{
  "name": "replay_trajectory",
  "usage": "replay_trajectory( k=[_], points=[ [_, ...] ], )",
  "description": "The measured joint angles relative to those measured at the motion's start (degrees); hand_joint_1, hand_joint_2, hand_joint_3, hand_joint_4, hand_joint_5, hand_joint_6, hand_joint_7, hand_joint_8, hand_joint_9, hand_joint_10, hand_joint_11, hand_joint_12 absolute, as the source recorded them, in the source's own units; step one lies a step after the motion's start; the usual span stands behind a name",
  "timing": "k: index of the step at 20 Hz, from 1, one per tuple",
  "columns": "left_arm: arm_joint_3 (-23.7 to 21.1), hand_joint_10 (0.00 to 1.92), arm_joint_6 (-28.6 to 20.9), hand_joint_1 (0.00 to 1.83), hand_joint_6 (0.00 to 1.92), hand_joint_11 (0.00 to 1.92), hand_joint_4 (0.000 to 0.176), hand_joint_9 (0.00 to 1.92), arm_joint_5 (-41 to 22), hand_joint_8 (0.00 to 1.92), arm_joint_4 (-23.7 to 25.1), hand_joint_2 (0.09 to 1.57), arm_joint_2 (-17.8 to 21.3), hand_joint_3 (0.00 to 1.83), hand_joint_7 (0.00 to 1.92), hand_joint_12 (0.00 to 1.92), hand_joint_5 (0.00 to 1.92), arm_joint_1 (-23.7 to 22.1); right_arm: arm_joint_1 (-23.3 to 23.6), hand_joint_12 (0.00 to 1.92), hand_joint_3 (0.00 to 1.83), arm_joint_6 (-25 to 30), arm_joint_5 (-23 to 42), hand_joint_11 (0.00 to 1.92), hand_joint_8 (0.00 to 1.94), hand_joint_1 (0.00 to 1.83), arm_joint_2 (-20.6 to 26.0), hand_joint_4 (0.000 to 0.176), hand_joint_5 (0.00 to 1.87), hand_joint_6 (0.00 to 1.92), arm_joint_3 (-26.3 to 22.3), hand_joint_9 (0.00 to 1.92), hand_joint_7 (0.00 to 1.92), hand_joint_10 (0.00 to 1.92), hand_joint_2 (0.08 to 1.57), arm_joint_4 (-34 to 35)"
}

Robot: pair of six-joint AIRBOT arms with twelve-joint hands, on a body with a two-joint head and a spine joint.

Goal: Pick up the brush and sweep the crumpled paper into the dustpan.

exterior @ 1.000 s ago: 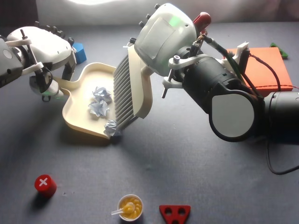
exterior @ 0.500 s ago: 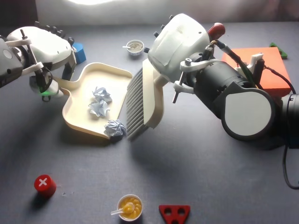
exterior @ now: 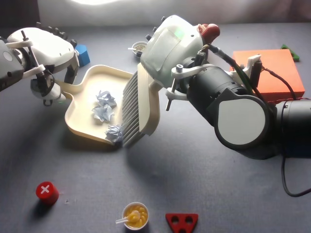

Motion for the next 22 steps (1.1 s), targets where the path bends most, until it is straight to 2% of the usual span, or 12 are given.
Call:
replay_trajectory(
  k=[20, 21, 22],
  points=[
    [0.13, 0.00, 0.02, 1.10, 0.91, 0.27, 0.000, 0.29, 0.00, 0.00, 0.15, 1.10, 0.00, 0.00, 0.37, 0.01, 1.03, -0.07, 0.00, 1.92, 0.00, 5.49, -0.26, 1.54, 1.94, 1.47, -2.95, 0.000, 1.14, 1.92, 4.74, 1.45, 1.35, 1.92, 1.18, -3.58],
    [0.13, 0.00, 0.00, 1.08, 0.93, 0.24, 0.018, 0.28, 0.00, 0.00, 0.17, 1.10, 0.00, 0.00, 0.37, 0.01, 1.01, -0.07, 0.00, 1.92, 0.00, 5.99, -0.48, 1.54, 1.94, 1.47, -3.28, 0.000, 1.13, 1.92, 4.96, 1.43, 1.33, 1.92, 1.18, -3.58],
    [0.13, 0.00, 0.02, 1.08, 0.96, 0.25, 0.020, 0.27, 0.00, 0.00, 0.17, 1.11, 0.00, 0.00, 0.36, 0.01, 0.99, -0.07, 0.00, 1.92, 0.00, 7.39, -0.87, 1.54, 1.94, 1.48, -3.58, 0.000, 1.12, 1.92, 4.98, 1.43, 1.33, 1.92, 1.18, -3.85]
  ],
)
